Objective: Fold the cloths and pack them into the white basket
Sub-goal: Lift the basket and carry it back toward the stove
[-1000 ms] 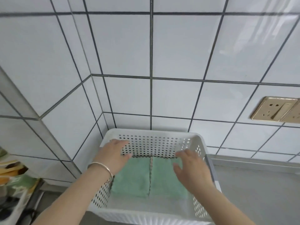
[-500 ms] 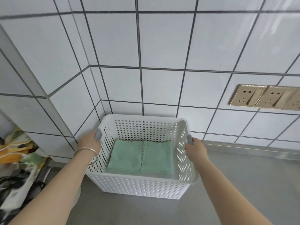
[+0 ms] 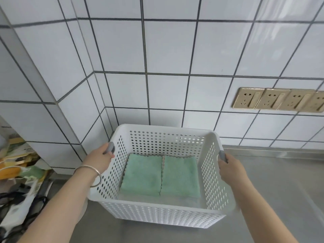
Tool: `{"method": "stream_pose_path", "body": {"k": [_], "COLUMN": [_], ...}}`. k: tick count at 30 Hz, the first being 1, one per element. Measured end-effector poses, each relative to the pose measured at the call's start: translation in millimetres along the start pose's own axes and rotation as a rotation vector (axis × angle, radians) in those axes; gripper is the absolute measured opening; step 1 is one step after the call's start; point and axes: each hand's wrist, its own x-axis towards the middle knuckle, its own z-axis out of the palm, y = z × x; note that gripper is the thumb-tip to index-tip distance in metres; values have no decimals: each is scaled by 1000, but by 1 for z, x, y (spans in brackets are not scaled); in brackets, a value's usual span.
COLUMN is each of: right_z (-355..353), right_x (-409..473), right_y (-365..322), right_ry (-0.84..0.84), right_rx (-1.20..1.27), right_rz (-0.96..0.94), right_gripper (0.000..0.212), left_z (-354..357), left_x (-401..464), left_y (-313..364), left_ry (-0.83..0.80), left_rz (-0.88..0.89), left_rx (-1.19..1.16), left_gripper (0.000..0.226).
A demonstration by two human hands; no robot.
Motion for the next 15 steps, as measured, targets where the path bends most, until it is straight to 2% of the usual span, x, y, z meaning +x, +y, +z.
{"method": "stream_pose_path", "body": {"k": [1,5,7,9,11,15], "right_z": [-6,-22,-20,-21,-22,-20], "right_x": [-9,-48,-75,-118,-137,-209], "right_y": [2,13,28,44,50,73], "right_ry": [30,170,221,368,406,537], "right_rx": [-7,23,44,83,81,140], "right_rz": [15,71,120,187,210,366], "right_gripper": [12,28,18,14,24,35], "left_z": [0,-2,-7,-5,-4,9], "left_x": [-4,-13,-17,-23,-26,-42], "left_y": [4,15,19,28,32,36], "left_ry": [-26,-128,-174,-272,-289,-498], "left_rz": [24,185,248,353,350,366], "left_rx": [-14,-21,0,27,-16,-94], "left_gripper": [7,31,28,28,31,40]}}
